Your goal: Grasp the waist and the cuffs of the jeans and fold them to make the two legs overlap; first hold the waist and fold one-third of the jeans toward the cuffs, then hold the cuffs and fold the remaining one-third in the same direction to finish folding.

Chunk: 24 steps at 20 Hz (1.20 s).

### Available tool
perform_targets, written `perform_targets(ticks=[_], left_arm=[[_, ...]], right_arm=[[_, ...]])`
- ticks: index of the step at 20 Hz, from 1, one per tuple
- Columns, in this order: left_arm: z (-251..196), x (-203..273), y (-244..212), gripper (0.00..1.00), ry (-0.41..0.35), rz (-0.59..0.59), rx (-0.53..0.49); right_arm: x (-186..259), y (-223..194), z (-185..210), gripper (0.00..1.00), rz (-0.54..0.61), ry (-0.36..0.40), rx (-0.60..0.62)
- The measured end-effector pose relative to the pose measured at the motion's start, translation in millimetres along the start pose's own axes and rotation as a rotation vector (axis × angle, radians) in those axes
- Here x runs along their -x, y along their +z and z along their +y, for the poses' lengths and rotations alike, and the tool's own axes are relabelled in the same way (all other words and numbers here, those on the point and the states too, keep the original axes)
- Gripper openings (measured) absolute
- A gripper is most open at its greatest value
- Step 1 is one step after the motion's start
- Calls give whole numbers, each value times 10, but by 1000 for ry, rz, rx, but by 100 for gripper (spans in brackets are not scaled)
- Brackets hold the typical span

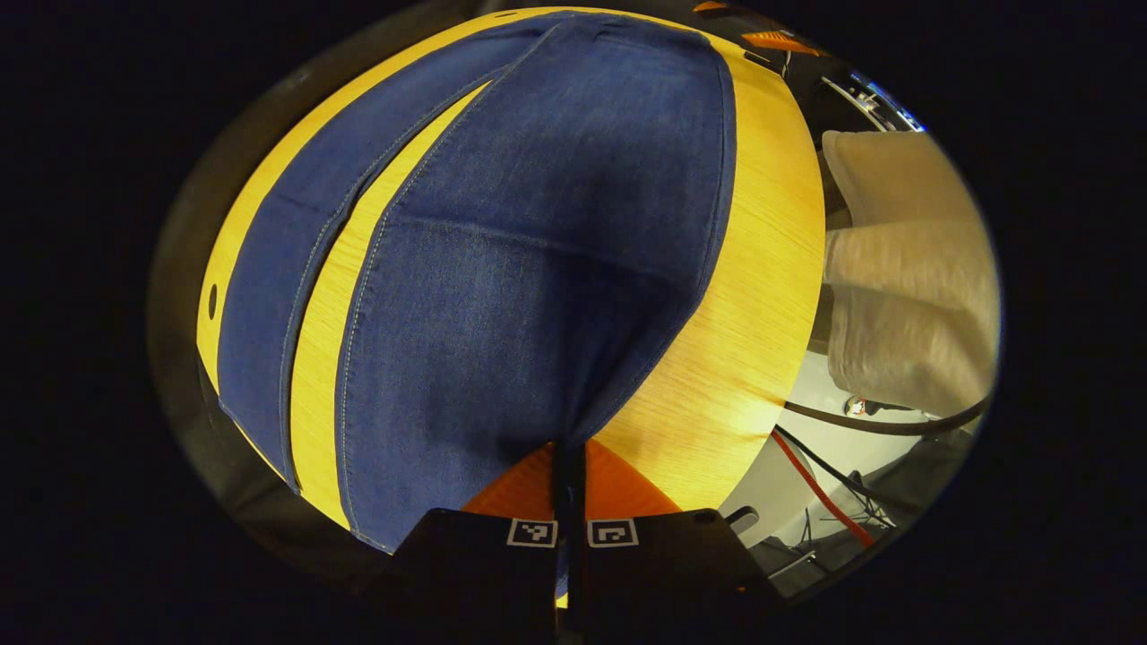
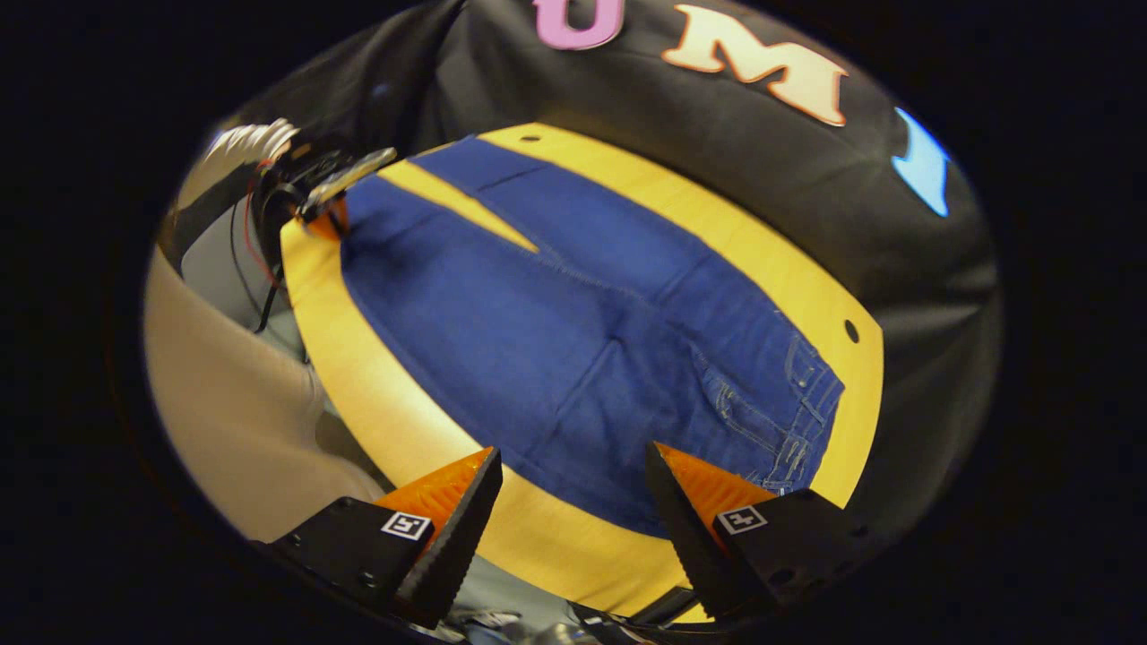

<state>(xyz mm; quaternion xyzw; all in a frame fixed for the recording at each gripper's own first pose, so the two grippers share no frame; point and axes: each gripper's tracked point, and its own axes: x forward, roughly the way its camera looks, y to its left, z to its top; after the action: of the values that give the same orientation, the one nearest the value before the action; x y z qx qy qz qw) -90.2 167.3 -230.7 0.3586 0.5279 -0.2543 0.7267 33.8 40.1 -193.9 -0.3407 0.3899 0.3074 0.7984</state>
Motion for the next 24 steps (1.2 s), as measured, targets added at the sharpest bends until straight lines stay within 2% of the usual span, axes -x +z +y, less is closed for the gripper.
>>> perform_targets(ticks=[5, 10, 15, 19, 21, 24], left_arm=[[7, -4, 1, 0, 7, 9, 48], [8, -2, 4, 0, 33, 27, 116], [0, -1, 3, 0, 16, 68, 186], [6, -11, 13, 0, 4, 85, 215], [11, -17, 18, 0, 0, 92, 221], [17, -27, 15, 0, -15, 108, 231]], right_arm=[[-232, -391, -76, 100, 162, 70, 185], [-490, -582, -110, 100, 242, 163, 307], [-638, -703, -166, 100, 302, 220, 328], [-700, -733, -163, 100, 315, 230, 376], [-723, -754, -177, 92, 320, 229, 380], [-732, -739, -225, 86, 336, 217, 360]])
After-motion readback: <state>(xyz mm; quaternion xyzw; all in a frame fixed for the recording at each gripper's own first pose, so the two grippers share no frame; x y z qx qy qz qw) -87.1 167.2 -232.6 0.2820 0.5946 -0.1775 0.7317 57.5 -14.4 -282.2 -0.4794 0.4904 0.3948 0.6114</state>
